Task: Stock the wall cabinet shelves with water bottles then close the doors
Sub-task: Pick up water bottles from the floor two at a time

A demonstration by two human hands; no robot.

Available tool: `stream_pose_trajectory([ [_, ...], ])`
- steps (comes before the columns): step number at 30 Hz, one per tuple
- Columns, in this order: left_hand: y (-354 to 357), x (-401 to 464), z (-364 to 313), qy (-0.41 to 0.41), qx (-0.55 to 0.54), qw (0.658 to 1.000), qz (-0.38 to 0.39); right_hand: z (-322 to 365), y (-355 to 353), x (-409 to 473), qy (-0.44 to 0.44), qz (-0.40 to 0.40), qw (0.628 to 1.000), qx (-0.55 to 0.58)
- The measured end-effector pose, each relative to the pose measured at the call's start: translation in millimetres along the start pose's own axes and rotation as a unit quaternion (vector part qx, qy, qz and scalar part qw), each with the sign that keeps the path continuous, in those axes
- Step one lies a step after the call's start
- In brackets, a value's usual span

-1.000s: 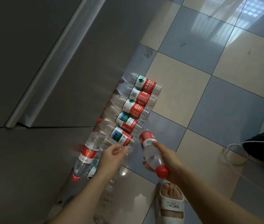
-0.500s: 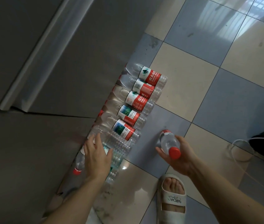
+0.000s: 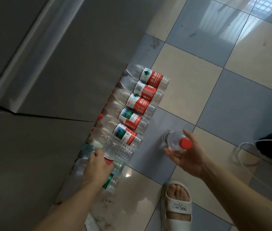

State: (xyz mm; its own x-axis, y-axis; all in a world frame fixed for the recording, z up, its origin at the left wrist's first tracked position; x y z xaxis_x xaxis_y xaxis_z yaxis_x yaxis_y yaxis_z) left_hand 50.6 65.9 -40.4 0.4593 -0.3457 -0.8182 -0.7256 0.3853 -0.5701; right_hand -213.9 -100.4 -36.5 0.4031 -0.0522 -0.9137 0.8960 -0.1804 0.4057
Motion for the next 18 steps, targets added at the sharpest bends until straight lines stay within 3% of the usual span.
stream_pose_trajectory([
  [5,-16,-12,-31,0.043,-0.057,0.997,0.020,7,9,-7,-0.025,-0.032,0.999,0.025],
  [12,-23,-7,-139,0.067,-0.158,0.951,0.258,42,-1,-18,-0.041,-0.036,0.998,0.044],
  [14,-15,0,-167,0.020,-0.232,0.922,0.308,57,-8,-19,-0.049,-0.043,0.997,0.040],
  [18,10,9,-209,-0.064,-0.392,0.831,0.390,79,-19,-17,-0.053,-0.048,0.996,0.052],
])
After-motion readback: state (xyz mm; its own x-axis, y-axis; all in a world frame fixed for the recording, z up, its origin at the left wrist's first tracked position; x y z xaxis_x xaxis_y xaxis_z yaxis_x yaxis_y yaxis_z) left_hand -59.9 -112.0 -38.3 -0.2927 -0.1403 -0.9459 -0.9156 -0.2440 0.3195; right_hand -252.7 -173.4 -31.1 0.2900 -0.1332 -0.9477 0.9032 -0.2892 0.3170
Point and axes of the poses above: each hand's wrist, its own x-axis towards the middle knuckle, its own y-axis out of the palm, z = x × y, the point moved 6 cm from there along x, towards the middle knuckle, and after that the axes turned 11 degrees about z, right-handed, at the moved point
